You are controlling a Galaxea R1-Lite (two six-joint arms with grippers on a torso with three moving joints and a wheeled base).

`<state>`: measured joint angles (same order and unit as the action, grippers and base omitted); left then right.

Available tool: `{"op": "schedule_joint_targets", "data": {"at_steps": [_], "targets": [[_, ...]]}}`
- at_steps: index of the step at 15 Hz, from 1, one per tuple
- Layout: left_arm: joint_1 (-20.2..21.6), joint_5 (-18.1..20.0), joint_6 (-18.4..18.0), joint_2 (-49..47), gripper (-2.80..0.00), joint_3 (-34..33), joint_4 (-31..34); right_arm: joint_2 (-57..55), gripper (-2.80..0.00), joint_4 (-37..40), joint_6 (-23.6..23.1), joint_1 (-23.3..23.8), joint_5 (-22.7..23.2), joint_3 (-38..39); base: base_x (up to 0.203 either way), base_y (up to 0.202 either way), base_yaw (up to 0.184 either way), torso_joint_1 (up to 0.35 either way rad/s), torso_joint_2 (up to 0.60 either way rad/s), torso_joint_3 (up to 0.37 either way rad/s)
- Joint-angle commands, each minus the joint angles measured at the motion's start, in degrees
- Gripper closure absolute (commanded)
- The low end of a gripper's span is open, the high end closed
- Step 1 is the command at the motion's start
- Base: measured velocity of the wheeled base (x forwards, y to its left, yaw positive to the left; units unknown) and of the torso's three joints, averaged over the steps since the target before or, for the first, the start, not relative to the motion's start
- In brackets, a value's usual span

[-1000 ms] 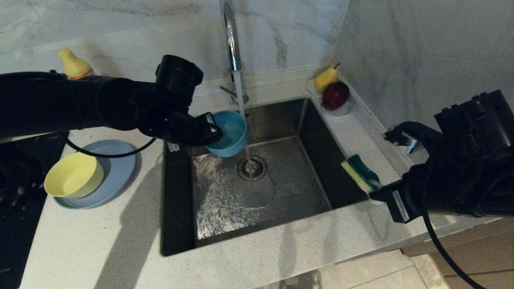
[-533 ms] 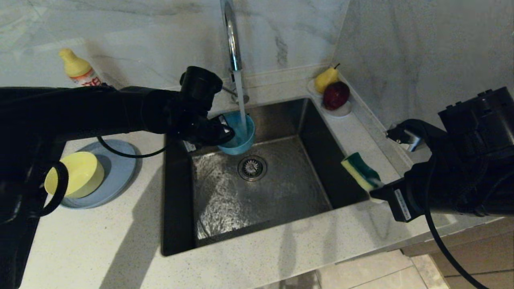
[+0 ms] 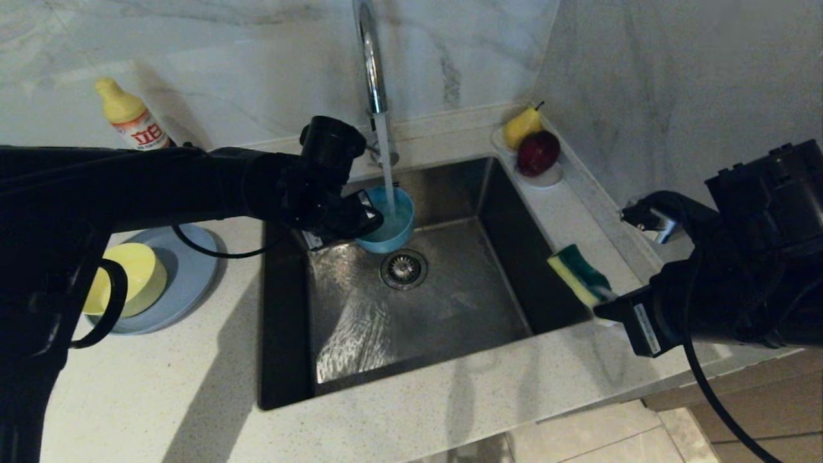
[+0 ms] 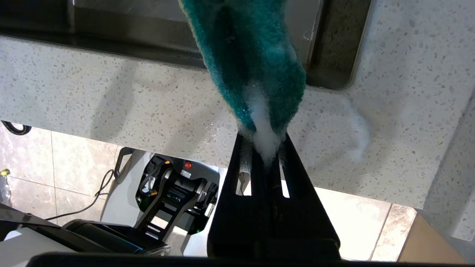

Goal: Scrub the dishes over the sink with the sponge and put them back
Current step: Wash the bowl

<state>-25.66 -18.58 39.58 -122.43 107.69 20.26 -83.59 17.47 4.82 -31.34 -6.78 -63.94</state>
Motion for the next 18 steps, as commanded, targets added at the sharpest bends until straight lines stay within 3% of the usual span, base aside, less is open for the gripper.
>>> {"op": "schedule_joint_targets", "data": {"at_steps": [1,18], "targets": [[-0.33,-0.14,0.32,0.0,0.0,-0.03,-0.02,0.15,0.0,0.16,0.02,-0.03,-0.08,-0.13,0.0,0.0,0.0,0.0,0.0,0.0],[-1.46,-0.23,0.93,-0.39,0.0,-0.2,-0.05,0.41,0.0,0.11,0.02,-0.03,0.36,0.13,0.0,0.0,0.0,0.0,0.0,0.0]]}}
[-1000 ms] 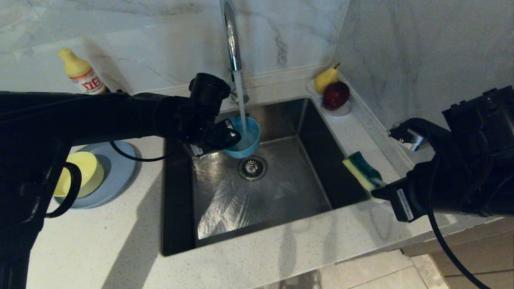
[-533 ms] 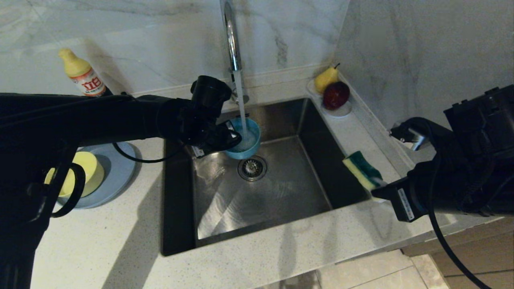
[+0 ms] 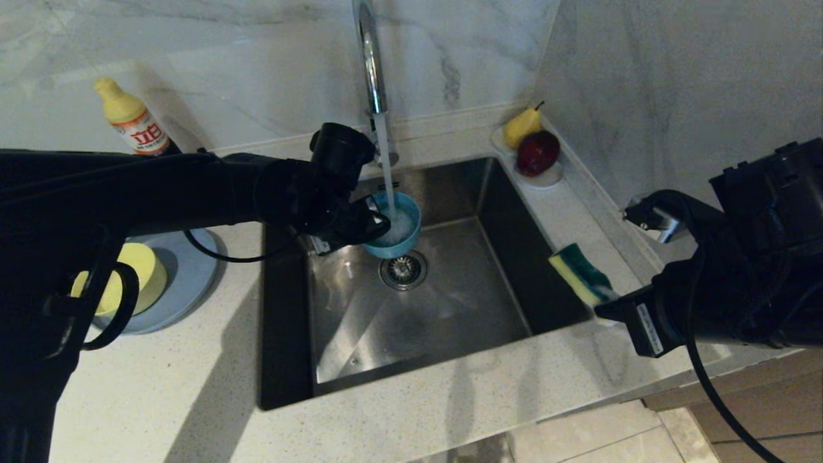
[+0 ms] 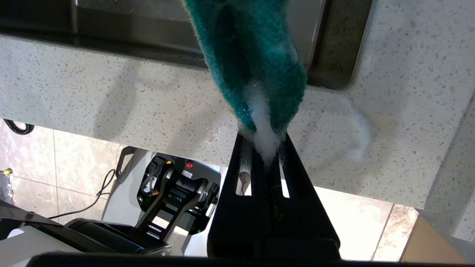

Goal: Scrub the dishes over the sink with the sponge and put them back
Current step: Wash the bowl

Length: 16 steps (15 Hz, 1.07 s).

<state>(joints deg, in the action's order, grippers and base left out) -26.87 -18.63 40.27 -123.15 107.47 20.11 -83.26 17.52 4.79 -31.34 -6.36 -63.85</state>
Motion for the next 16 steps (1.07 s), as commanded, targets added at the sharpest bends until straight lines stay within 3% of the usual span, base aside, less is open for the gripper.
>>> {"op": "schedule_joint_targets", "data": {"at_steps": [1,9,13,16], "targets": [[-0.29,-0.18,0.25,0.37,0.0,0.11,0.01,0.12,0.0,0.06,0.04,-0.03,-0.05,-0.04,0.0,0.0,0.0,0.0,0.0,0.0],[-0.29,-0.7,0.6,1.55,0.0,-1.05,0.29,0.29,0.0,0.06,0.04,-0.03,-0.05,0.09,0.0,0.0,0.0,0.0,0.0,0.0],[-0.2,-8.21,0.02,6.43,0.0,-5.38,-0.58,0.47,0.0,0.14,0.04,-0.03,0.04,0.4,0.0,0.0,0.0,0.0,0.0,0.0],[0.17,-10.23,-2.44,11.46,0.0,-7.23,-3.46,0.38,0.0,0.06,0.13,-0.03,0.04,0.49,0.0,0.0,0.0,0.0,0.0,0.0]]}}
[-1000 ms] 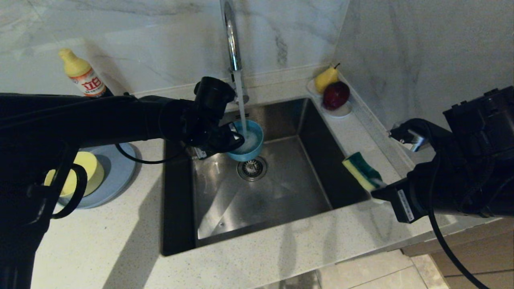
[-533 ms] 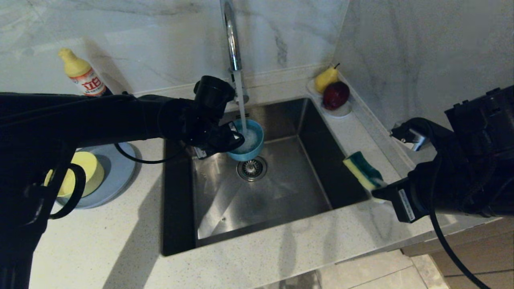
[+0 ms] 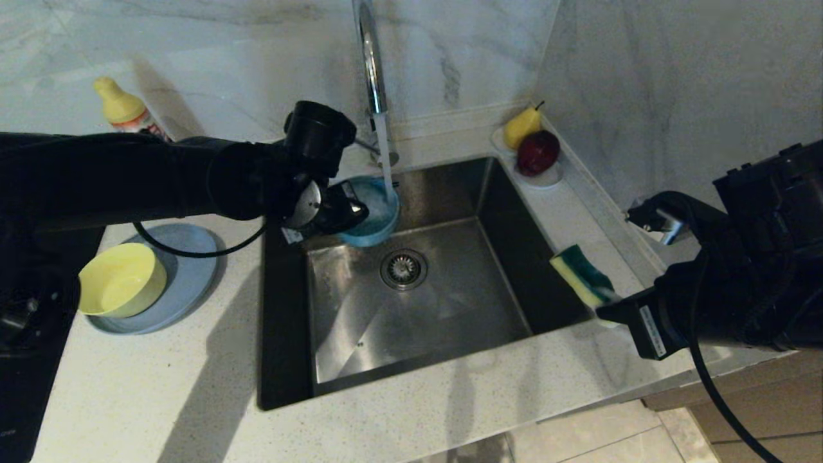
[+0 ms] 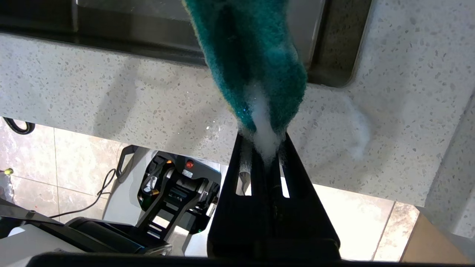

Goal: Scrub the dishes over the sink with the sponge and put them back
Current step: Wash the bowl

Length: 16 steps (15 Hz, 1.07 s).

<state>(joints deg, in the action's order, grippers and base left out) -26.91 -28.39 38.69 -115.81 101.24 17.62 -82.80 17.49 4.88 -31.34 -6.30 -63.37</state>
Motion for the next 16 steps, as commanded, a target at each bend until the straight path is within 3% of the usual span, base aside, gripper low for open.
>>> {"op": "schedule_joint_targets", "data": {"at_steps": [1,6,10,13,16], "targets": [[0.41,-1.05,-2.68,5.49,0.0,-1.74,-2.94,-0.08,0.0,0.08,0.04,-0.03,-0.03,0.0,0.0,0.0,0.0,0.0,0.0,0.0],[0.63,-2.69,-12.71,10.35,0.0,-12.83,-17.96,-0.35,0.0,0.08,0.13,0.05,0.06,0.09,0.0,0.0,0.0,0.0,0.0,0.0],[0.63,-3.07,-24.23,13.22,0.0,-29.16,-43.48,-1.13,0.0,0.0,0.13,0.05,0.06,0.0,0.0,0.0,0.0,0.0,0.0,0.0],[0.57,-4.19,-32.49,13.81,0.0,-37.24,-61.08,-1.84,0.0,-0.09,0.22,0.05,0.14,0.0,0.0,0.0,0.0,0.0,0.0,0.0],[0.6,-4.39,-34.5,13.51,0.0,-41.79,-68.01,-2.46,0.0,-0.09,0.22,0.05,0.15,-0.09,0.0,0.0,0.0,0.0,0.0,0.0]]}}
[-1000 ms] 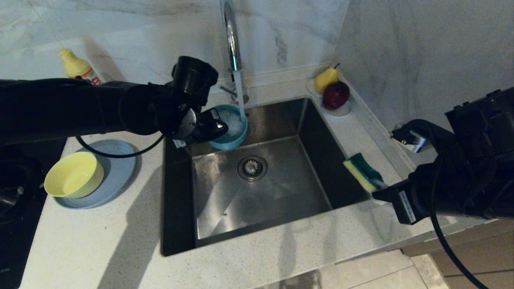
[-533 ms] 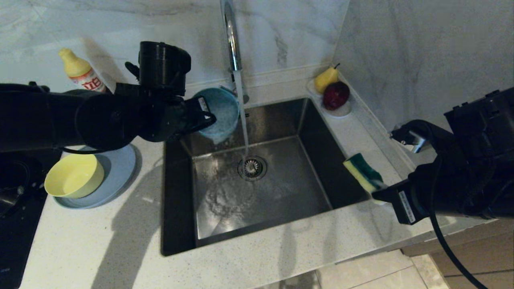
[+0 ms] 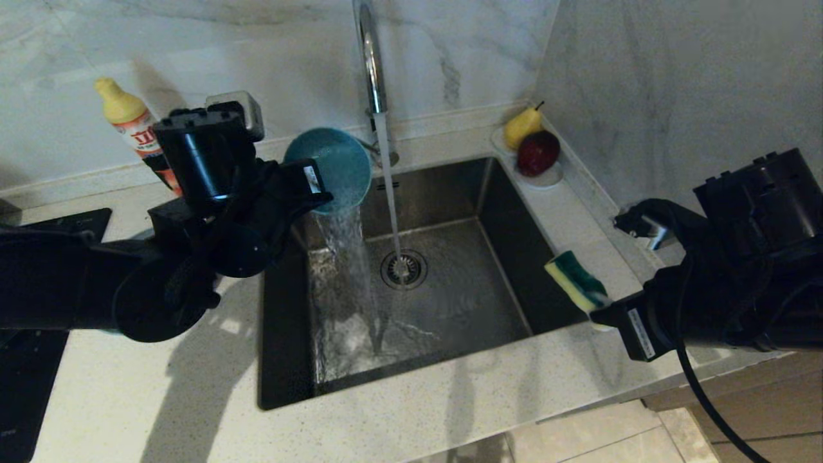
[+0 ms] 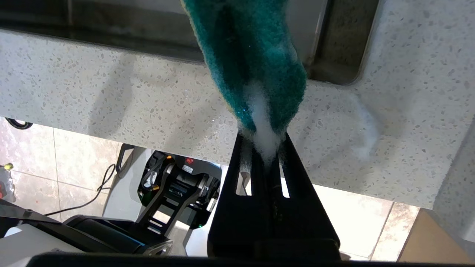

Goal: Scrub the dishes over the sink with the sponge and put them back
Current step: Wash the bowl

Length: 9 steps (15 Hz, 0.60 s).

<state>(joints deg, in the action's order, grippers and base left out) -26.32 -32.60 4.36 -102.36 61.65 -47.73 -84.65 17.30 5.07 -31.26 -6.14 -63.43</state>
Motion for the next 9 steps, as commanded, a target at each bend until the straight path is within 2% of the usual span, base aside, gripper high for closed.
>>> {"op": "schedule_joint_targets", "data": {"at_steps": [1,4,9], "targets": [[-0.03,-0.24,-0.52,-0.04,0.0,-3.63,-3.61,-0.7,0.0,0.1,0.03,-0.03,0.08,0.01,0.0,0.0,0.0,0.0,0.0,0.0],[-0.05,-0.36,-2.91,-0.43,0.0,-6.91,-10.68,-0.99,0.0,0.1,-0.06,0.08,0.17,0.03,0.0,0.0,0.0,0.0,0.0,0.0],[-0.03,-0.06,-10.03,-3.87,0.0,-14.93,-30.88,-2.41,0.0,-1.4,-0.06,0.32,0.66,-0.24,0.0,0.0,0.0,0.0,0.0,0.0]]}}
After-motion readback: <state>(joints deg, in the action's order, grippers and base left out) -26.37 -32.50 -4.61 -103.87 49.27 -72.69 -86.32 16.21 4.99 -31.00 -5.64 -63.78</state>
